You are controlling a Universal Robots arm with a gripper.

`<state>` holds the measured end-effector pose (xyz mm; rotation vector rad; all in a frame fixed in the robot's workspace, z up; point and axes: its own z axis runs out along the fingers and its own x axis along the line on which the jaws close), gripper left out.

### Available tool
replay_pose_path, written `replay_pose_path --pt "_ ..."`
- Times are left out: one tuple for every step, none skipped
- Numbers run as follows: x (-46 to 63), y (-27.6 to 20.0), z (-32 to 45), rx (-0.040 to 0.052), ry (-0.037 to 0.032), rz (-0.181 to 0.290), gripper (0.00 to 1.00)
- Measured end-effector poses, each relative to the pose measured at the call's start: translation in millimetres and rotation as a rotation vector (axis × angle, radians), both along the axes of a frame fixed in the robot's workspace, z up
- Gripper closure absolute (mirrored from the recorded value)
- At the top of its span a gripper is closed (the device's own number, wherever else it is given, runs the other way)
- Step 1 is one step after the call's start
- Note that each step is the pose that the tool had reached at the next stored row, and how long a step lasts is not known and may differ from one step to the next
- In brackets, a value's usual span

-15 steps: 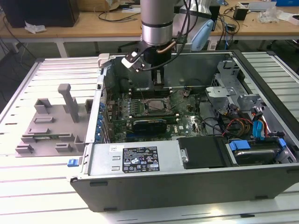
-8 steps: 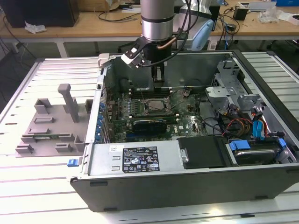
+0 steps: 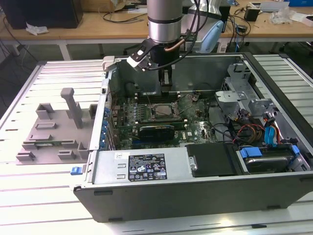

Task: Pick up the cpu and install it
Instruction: 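Close the cpu cover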

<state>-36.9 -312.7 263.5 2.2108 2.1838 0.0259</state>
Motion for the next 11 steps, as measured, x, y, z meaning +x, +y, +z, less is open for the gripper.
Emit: replay_pose_path --pt "0.0 0.0 0.0 0.0000 0.0000 0.000 0.89" --pt "0.0 0.0 0.1 0.0000 0.0000 0.000 0.89" --pt "0.0 0.0 0.1 0.0000 0.0000 0.000 0.89" --pt "0.0 0.0 0.1 0.0000 0.0000 0.000 0.89" --pt "0.0 0.0 0.2 0.0000 0.0001 0.000 0.89" --pt "0.1 0.0 0.2 0.0000 0.0000 0.000 0.89" --pt "0.8 -0.1 0.3 -0.0002 0.0001 0.000 0.89" --pt "1.8 -0.1 0.3 -0.0003 0.0002 0.000 0.89" --pt "4.0 -0.1 0.3 -0.0002 0.0002 0.000 0.89" --pt "6.5 -0.1 0.2 -0.0001 0.0002 0.000 0.89" --pt "9.5 -0.1 0.2 0.0000 0.0003 0.000 0.89"
